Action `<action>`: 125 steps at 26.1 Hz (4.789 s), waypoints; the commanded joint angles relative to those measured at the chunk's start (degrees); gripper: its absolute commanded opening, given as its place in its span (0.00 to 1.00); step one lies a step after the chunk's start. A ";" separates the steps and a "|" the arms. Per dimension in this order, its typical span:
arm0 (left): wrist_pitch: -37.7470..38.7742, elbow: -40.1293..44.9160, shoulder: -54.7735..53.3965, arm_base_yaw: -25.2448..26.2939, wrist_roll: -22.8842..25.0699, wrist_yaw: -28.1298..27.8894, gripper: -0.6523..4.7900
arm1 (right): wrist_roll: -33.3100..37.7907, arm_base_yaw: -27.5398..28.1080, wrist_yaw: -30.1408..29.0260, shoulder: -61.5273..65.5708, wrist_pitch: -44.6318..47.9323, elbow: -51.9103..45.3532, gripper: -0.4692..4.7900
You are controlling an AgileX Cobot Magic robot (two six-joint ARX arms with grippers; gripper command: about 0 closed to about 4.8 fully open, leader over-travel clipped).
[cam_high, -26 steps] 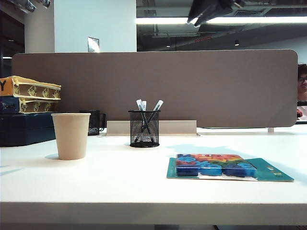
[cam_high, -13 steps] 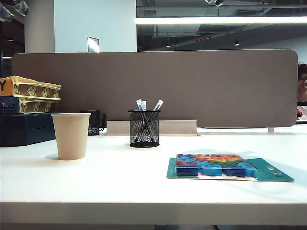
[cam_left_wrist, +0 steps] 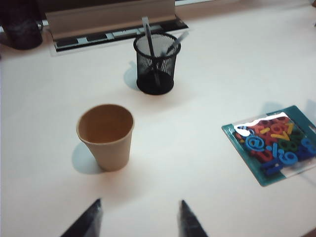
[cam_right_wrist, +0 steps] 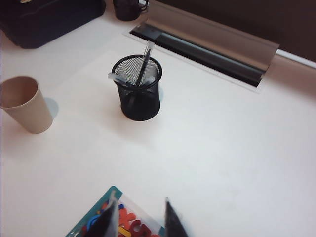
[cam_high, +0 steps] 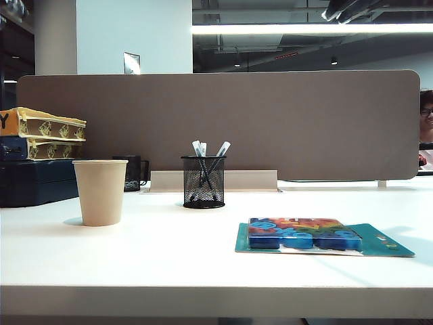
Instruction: Pick up one pen and put it in the pen container.
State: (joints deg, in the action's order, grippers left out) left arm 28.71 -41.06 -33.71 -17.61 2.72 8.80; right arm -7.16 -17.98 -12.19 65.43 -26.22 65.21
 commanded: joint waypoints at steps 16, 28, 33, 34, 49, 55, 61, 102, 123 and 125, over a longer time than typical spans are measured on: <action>0.83 11.41 14.80 0.04 -4.17 2.36 0.47 | 5.75 -0.04 3.76 -20.39 6.21 -24.72 0.31; 3.80 11.65 15.10 0.04 -4.72 0.33 0.47 | 6.03 -0.04 6.34 -29.35 4.11 -31.93 0.31; 4.72 11.65 15.12 0.04 -4.72 0.22 0.47 | 8.13 -0.04 6.32 -34.58 2.89 -35.39 0.31; 5.14 11.65 15.28 0.04 -4.70 0.20 0.47 | 8.85 -0.04 6.34 -35.63 2.32 -35.95 0.31; 1.53 15.12 25.79 0.04 -13.92 -8.02 0.47 | 13.73 -0.07 11.91 -48.70 2.82 -41.77 0.31; -4.83 21.03 26.58 0.04 -18.16 -8.98 0.47 | 16.63 -0.07 13.00 -48.68 7.04 -43.89 0.31; -6.54 21.94 26.62 0.04 -17.70 -10.67 0.47 | 16.61 -0.09 15.04 -48.72 8.48 -46.53 0.31; -12.15 34.84 26.58 0.04 -13.42 -15.65 0.47 | 15.80 -0.04 27.67 -48.68 19.67 -61.31 0.33; -15.02 39.43 26.51 0.04 -9.05 -15.67 0.46 | 15.26 -0.02 27.91 -48.70 20.04 -64.70 0.33; -15.12 39.47 26.51 0.04 -8.74 -15.65 0.46 | 14.58 -0.02 27.91 -48.70 20.04 -64.70 0.33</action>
State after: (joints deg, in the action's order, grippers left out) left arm 13.89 -1.96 -7.20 -17.63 -6.81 -6.70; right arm 8.16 -18.02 15.38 16.73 -7.07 0.38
